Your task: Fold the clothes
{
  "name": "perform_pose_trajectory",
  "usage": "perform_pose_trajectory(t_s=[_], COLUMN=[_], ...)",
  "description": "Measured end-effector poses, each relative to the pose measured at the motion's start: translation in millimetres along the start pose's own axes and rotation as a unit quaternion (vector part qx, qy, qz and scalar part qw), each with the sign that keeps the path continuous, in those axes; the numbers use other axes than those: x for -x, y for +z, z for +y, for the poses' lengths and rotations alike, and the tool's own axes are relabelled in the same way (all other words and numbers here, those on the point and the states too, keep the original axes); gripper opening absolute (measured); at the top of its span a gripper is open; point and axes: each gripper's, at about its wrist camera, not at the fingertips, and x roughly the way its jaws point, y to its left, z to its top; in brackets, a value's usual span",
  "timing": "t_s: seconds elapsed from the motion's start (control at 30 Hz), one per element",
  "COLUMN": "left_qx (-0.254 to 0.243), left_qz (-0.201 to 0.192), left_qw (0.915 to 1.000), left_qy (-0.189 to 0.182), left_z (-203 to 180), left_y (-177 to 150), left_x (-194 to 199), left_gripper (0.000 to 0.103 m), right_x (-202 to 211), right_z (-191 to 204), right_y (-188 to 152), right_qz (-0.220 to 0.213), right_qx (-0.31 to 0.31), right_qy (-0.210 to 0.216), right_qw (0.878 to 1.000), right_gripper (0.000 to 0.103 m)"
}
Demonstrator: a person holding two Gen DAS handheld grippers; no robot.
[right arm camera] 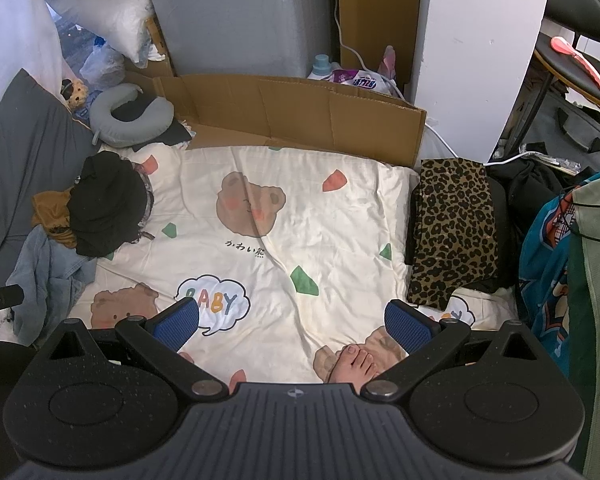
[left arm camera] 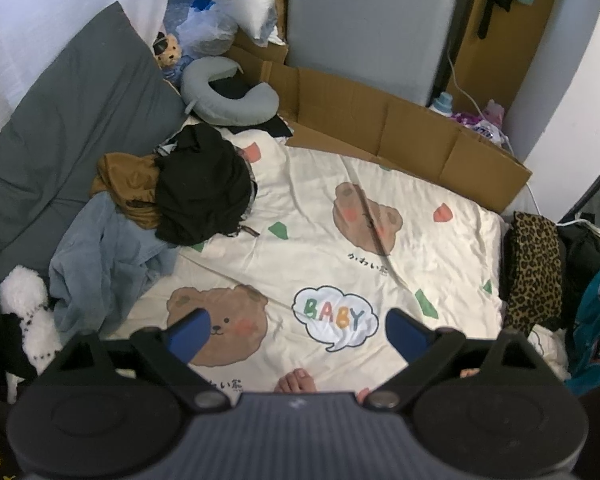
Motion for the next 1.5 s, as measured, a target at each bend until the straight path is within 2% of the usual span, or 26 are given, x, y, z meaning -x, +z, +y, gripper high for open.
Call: perform_pose_trajectory(t_s=[0.37,0.6,0.93,1.3,1.5], left_qx=[0.002,0.002,-0.002,-0.015,-0.002], left_qz=[-0.004,-0.013,-0.006,-0.047,-0.061], left_qw=[1.0000,0.9999,0.9996,0.9979,0.9967], left_qy=[-0.003,-0.004,-0.026,-0.043,-0.052], left_z=[5,1,1,11,22], left_y=[-3,-1,1,21,35], left_x=[2,4,3,13,10], left_gripper=[0.096,0.102,0.102,0.102,0.103], right_x=[0,1,-1,-5,-4], right_z=[-1,-2,2,-3,-6], right_y=[-1,-1,1,10,24], right_qz=[-0.002,-0.003,0.004,-0.001,-0.029], right_qx=[-0.003,-0.008,-0.006,-0.009,-0.006], right_qy=[0.002,-0.002,-0.011,-0.001,-0.002], right_qw=[1.000,1.000,1.000,1.000,1.000], right_gripper=[0.102,0.102,0.102,0.102,0.102])
